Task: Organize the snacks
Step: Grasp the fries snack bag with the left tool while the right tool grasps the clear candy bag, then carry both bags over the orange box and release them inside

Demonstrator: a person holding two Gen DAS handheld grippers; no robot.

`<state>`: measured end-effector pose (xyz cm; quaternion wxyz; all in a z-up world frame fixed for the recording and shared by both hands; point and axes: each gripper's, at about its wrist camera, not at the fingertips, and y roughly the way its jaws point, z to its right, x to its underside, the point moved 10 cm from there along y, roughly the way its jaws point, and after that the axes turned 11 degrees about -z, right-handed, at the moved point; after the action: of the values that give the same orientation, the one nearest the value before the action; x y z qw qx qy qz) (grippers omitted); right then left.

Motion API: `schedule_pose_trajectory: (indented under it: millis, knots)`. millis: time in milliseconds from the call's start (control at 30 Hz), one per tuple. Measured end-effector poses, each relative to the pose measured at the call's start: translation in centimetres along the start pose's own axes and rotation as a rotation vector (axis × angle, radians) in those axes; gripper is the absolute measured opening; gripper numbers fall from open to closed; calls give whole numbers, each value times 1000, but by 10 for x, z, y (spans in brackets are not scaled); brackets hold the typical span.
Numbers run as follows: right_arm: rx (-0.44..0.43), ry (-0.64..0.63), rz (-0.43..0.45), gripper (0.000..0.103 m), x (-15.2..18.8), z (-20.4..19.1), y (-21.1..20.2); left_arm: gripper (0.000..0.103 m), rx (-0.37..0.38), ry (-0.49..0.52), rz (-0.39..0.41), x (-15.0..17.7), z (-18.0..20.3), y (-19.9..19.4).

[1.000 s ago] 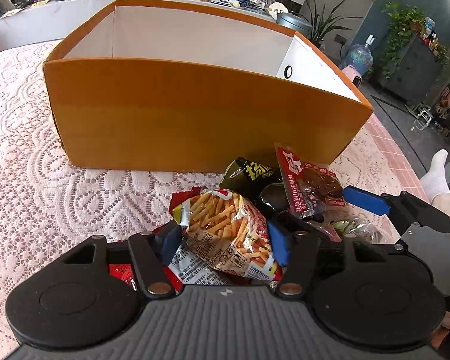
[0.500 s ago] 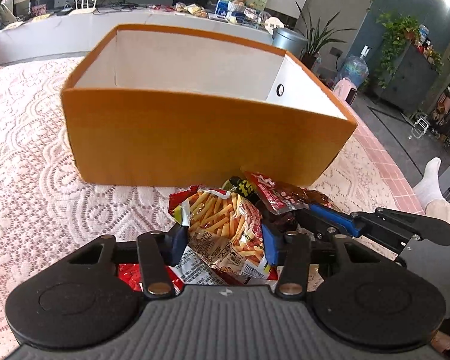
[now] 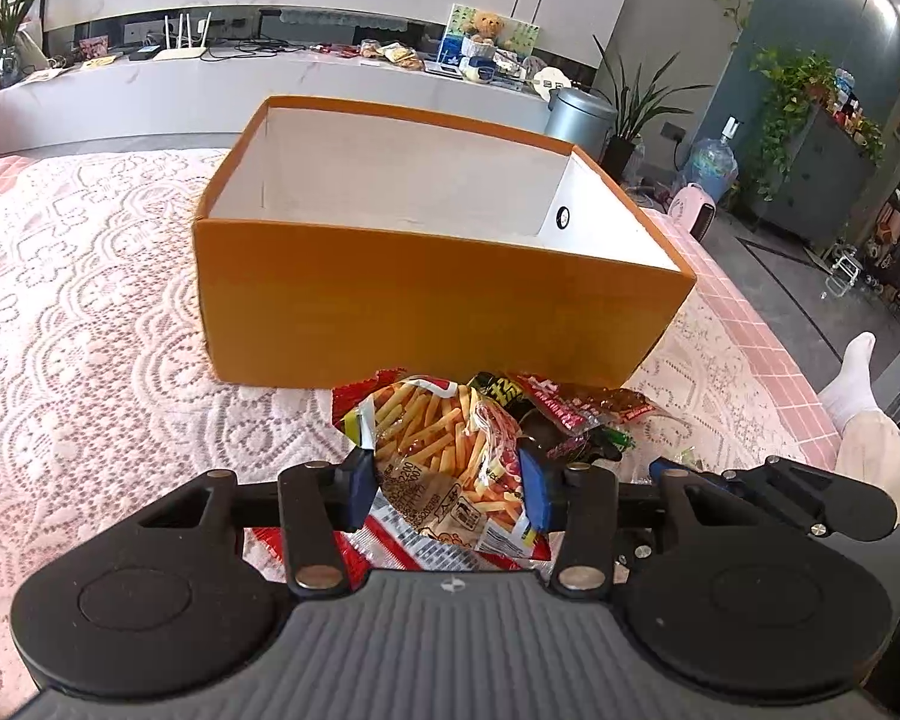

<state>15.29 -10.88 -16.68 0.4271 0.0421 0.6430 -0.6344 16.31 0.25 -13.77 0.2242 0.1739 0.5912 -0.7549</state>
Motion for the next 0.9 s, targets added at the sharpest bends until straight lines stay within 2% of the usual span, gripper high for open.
schedule_pose_trajectory:
  millis: [167, 267, 333, 367, 467, 533, 600, 667, 733, 900]
  knots:
    - [10, -32, -14, 46, 7, -7, -1, 53, -25, 27, -42, 11, -4, -1]
    - [14, -24, -42, 61, 12, -5, 3, 53, -34, 29, -77, 20, -6, 4]
    - [30, 4, -73, 62, 18, 0, 10, 54, -37, 34, -90, 23, -7, 8]
    - [25, 14, -70, 61, 19, 1, 11, 54, -38, 41, -91, 23, -7, 9]
    - [4, 28, -61, 51, 14, 5, 11, 59, -42, 56, -94, 24, -7, 10]
    - [-10, 32, -61, 49, 13, 3, 12, 68, -52, 66, -119, 27, -9, 14]
    - [-7, 23, -55, 47, 12, 2, 12, 70, -30, 48, -139, 32, -11, 17]
    - [-7, 16, -49, 44, 12, 2, 13, 69, -6, 24, -150, 34, -13, 19]
    - [-9, 22, -47, 42, 12, 2, 13, 59, 7, 27, -148, 34, -11, 18]
    - [-11, 38, -51, 37, 11, 5, 10, 53, 15, 38, -127, 35, -7, 13]
